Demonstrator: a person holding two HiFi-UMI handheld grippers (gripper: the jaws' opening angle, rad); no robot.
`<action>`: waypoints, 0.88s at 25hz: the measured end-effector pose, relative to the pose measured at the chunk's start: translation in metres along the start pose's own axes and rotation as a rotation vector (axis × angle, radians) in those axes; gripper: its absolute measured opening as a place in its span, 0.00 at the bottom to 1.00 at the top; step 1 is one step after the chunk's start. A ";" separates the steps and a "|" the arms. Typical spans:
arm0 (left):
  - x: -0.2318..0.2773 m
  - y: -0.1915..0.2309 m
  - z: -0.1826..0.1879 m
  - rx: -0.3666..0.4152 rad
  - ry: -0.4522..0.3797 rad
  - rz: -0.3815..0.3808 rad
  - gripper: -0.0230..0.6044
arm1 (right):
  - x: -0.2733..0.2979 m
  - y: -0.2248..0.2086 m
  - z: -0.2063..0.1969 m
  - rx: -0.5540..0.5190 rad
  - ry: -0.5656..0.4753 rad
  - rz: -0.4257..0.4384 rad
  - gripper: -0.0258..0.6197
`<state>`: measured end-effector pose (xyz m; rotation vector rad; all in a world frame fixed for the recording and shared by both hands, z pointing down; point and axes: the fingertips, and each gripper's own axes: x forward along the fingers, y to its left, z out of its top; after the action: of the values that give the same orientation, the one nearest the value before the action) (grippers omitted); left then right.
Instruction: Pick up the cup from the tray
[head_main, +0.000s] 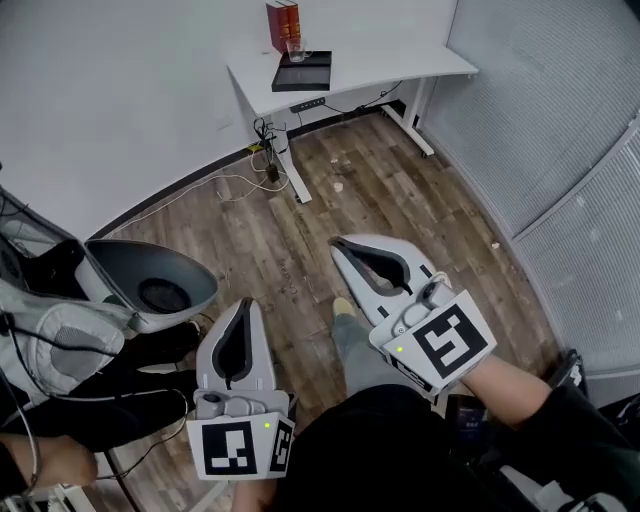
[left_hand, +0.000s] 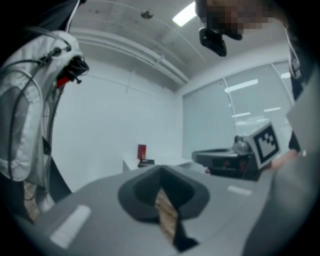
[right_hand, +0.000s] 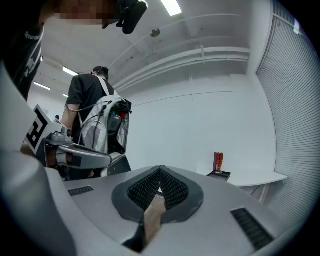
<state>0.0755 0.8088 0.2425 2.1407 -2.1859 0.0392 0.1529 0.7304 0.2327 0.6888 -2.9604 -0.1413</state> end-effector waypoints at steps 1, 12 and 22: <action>0.017 0.003 -0.001 -0.005 0.007 -0.001 0.03 | 0.012 -0.013 -0.005 0.003 0.004 -0.001 0.06; 0.180 0.016 0.011 0.024 0.089 -0.073 0.03 | 0.105 -0.146 -0.025 0.113 0.040 -0.033 0.06; 0.253 0.019 0.015 -0.001 0.115 -0.073 0.03 | 0.142 -0.212 -0.033 0.138 0.062 -0.030 0.06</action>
<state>0.0509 0.5562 0.2479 2.1585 -2.0428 0.1526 0.1218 0.4758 0.2519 0.7390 -2.9220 0.0819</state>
